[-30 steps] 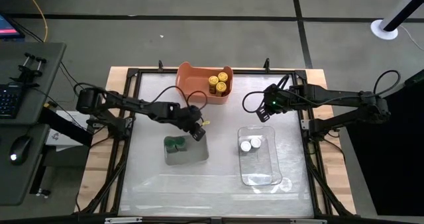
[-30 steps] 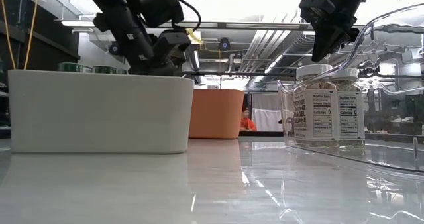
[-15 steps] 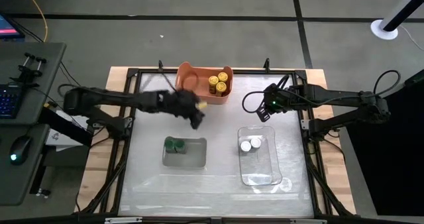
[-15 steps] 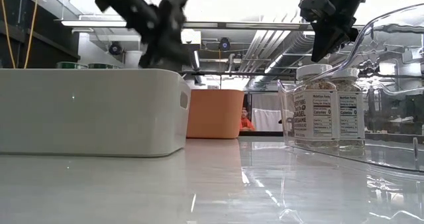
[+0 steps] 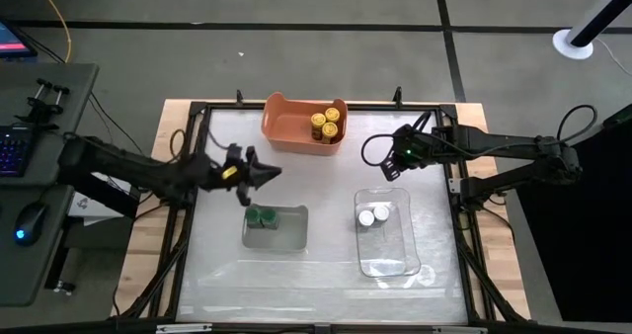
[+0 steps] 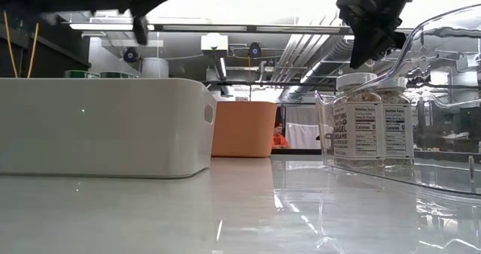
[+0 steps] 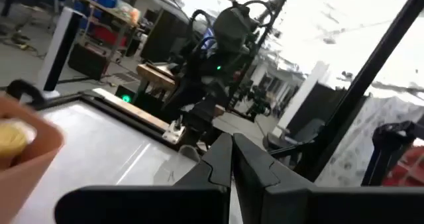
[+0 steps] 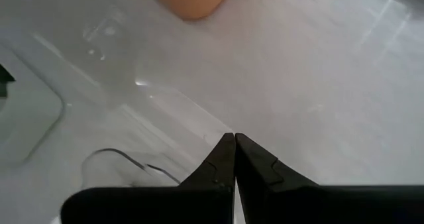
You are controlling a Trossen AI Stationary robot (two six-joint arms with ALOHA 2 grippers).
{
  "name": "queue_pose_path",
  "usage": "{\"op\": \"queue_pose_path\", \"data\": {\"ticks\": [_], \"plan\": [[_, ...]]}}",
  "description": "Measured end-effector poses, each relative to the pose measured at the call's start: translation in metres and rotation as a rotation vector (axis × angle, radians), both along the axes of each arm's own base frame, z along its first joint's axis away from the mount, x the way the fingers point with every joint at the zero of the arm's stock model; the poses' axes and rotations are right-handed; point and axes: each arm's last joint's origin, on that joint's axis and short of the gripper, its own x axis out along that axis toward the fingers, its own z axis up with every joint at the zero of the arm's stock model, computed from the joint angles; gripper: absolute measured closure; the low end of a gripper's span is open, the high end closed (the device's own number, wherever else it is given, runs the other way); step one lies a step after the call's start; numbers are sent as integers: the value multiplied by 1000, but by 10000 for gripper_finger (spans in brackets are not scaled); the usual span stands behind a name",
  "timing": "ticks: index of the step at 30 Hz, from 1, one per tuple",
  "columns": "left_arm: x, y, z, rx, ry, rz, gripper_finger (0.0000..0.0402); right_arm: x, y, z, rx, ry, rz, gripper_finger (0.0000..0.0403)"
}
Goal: Sort spices by type
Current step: Return to Home Position
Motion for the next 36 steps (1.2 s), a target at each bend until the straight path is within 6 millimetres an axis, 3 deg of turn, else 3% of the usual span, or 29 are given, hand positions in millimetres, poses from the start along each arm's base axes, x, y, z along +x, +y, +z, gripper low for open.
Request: {"op": "queue_pose_path", "data": {"ticks": [7, 14, 21, 27, 32, 36], "plan": [[-36, -7, -43, -34, 15, 31, 402, 4, 0, 2, 21, -57, -12, 403], [-64, -2, -62, -15, -34, -28, 402, 6, 2, 4, 80, -94, 3, 403], [-72, 1, -70, 51, 77, -65, 402, 7, 10, 4, 85, -93, 42, 403], [-74, 1, -72, 5, 95, -58, 402, 5, 28, 3, 106, -76, 91, 403], [-74, 1, -74, 4, 110, -57, 402, -8, 39, 8, 98, -69, 104, 403], [-73, 1, -74, 4, 113, -56, 402, -26, 38, 18, 43, -171, 118, 403]]}}
